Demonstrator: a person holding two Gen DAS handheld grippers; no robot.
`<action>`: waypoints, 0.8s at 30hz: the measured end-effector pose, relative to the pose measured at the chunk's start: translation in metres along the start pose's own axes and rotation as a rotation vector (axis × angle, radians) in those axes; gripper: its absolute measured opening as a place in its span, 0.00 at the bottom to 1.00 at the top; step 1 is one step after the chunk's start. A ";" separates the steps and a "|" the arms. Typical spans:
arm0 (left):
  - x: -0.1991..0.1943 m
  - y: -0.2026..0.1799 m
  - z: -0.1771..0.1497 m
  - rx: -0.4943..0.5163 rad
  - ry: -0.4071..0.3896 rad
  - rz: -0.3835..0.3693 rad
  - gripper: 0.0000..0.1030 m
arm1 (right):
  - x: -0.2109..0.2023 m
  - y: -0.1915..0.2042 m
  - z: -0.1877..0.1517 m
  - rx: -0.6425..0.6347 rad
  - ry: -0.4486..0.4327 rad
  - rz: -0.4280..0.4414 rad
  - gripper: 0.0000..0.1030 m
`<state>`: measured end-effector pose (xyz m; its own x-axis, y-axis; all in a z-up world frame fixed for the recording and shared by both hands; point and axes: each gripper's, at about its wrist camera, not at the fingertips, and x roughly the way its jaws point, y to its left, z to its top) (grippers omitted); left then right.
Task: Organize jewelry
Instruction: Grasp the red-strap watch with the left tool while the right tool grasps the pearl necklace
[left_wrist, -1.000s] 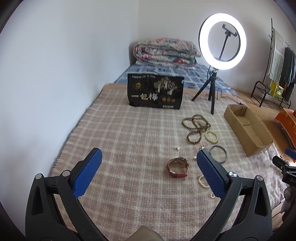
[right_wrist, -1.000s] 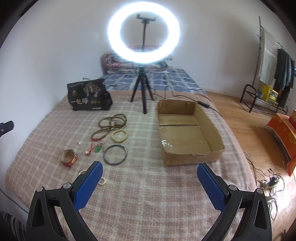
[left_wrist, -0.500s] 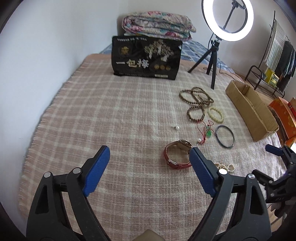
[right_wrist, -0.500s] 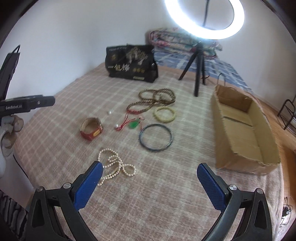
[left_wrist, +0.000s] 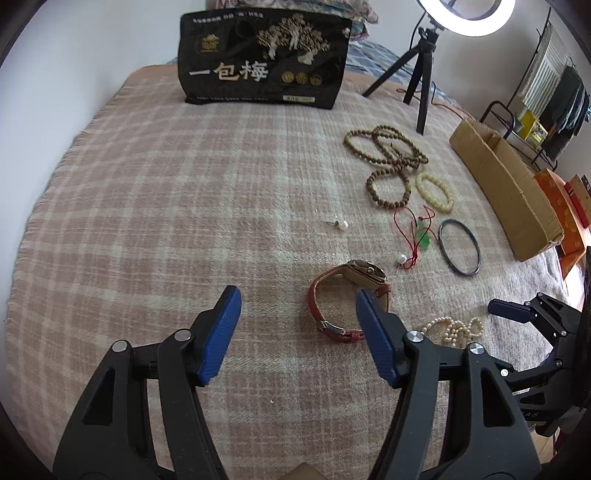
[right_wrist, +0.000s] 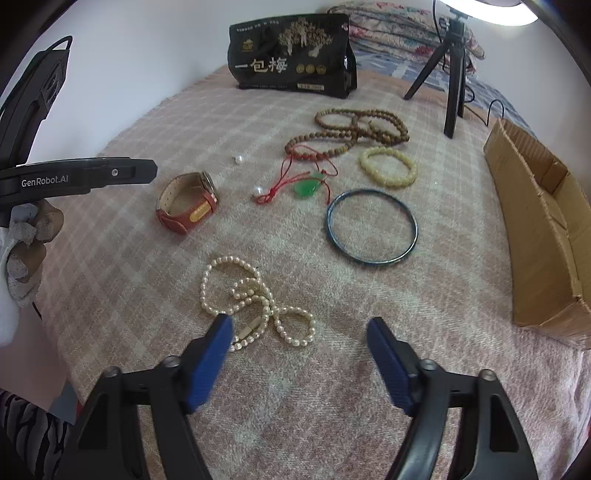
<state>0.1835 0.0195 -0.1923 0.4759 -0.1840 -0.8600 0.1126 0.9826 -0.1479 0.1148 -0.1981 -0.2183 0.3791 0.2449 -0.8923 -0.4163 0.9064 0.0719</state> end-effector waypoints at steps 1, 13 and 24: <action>0.004 -0.001 0.000 0.003 0.009 -0.001 0.60 | 0.001 0.000 0.000 0.002 0.001 -0.001 0.72; 0.036 0.005 0.000 -0.031 0.084 -0.033 0.50 | 0.011 0.012 0.006 -0.036 -0.001 -0.003 0.57; 0.042 0.000 0.000 0.004 0.055 0.002 0.33 | 0.008 0.026 0.003 -0.053 -0.044 0.038 0.14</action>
<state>0.2035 0.0116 -0.2281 0.4277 -0.1801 -0.8858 0.1148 0.9828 -0.1443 0.1101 -0.1718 -0.2223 0.3975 0.2949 -0.8689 -0.4735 0.8770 0.0811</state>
